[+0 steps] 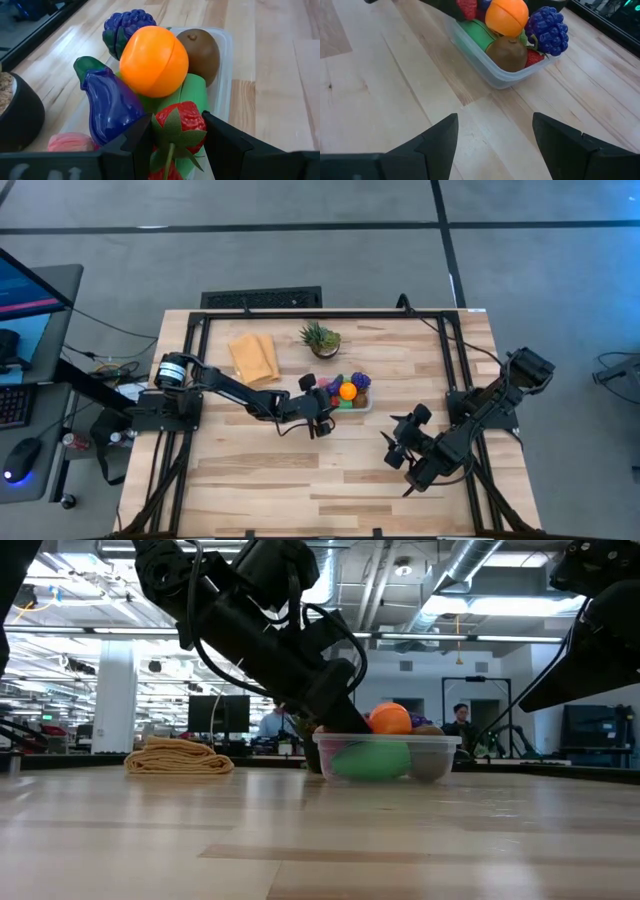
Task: Pick and placing Produce into tupperware
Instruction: Put the red strawberry into the transparent container
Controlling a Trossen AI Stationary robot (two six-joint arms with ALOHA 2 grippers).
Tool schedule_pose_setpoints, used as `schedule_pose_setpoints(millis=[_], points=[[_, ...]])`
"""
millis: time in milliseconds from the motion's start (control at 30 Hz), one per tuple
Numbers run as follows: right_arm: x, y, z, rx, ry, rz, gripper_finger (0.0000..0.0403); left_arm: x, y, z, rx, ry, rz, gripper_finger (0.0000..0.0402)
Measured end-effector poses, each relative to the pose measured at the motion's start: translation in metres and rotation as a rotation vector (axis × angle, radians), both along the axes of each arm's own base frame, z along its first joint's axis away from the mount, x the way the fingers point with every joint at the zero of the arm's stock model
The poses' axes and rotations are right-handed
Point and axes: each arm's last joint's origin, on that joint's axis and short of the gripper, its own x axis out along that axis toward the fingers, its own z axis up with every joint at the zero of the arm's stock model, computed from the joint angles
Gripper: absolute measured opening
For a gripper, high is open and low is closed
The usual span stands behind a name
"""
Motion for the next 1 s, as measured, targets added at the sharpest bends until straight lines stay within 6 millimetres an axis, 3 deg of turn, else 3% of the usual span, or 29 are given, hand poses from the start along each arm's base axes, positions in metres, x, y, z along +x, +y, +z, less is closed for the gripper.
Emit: schedule_pose_setpoints(millis=[1000], points=[[0.0001, 0.0001, 0.0001, 0.001, -0.001, 0.0, 0.025, 0.0009, -0.0007, 0.0013, 0.078, 0.021, -0.066, 0.0165]])
